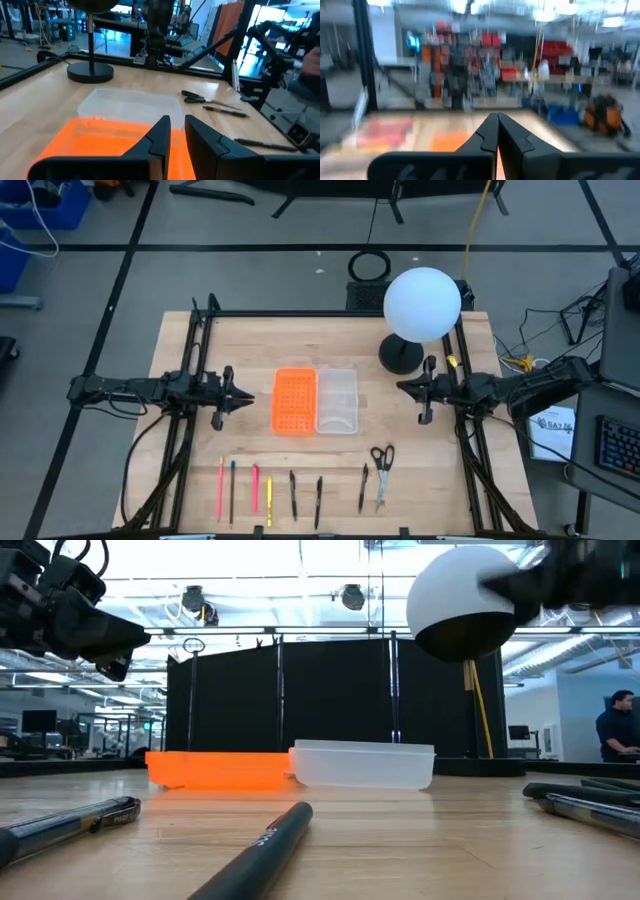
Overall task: Pick & place school supplies into a supply box
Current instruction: Put the black scissors into the orange box
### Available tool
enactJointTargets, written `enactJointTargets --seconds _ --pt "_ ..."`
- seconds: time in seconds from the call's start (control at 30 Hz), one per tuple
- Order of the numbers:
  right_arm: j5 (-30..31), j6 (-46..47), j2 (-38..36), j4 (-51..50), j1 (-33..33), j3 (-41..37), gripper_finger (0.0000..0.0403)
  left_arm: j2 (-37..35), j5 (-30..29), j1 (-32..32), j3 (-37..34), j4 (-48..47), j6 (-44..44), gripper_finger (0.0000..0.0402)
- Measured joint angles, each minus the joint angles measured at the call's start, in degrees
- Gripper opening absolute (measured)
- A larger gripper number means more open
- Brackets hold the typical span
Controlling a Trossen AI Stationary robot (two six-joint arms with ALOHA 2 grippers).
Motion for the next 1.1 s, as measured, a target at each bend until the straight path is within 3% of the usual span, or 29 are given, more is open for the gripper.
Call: enactJointTargets --seconds 0.07,0.17,0.3,0.4,0.57,0.67,0.8,0.93,1.1 --pt "0.06 -0.83 4.12 -0.68 1.22 5.47 0.0000 -0.02 -0.04 0.02 0.00 -1.95 1.09 0.0067" --pt "0.76 -0.51 12.31 -10.01 3.92 16.38 0.0000 0.00 -0.07 0.02 -0.02 -2.88 3.42 0.0067" --pt "10.99 3.36 25.15 -27.45 8.62 34.16 0.0000 0.00 -0.54 0.02 -0.01 -2.90 7.39 0.0067" --pt "17.48 9.76 35.21 -42.53 11.44 47.40 0.0000 0.00 0.21 0.02 0.01 -3.04 7.79 0.0067" --pt "19.42 28.27 49.64 -65.49 15.33 68.66 0.0000 0.00 0.24 0.00 0.02 -3.08 7.31 0.0067" --pt "15.16 41.63 56.79 -76.62 16.56 78.11 0.0000 0.00 0.29 0.00 0.02 -2.90 6.13 0.0067" --pt "3.35 56.36 62.59 -83.72 17.11 84.95 0.0000 0.00 0.31 0.00 0.02 -2.84 5.92 0.0067" --pt "-6.28 73.34 65.81 -89.50 17.39 85.35 0.0000 0.00 0.33 0.00 0.02 -2.82 5.95 0.0067" --pt "-9.72 95.08 69.35 -105.51 18.11 85.33 0.0000 0.00 0.42 0.00 0.02 -2.58 6.37 0.0067"
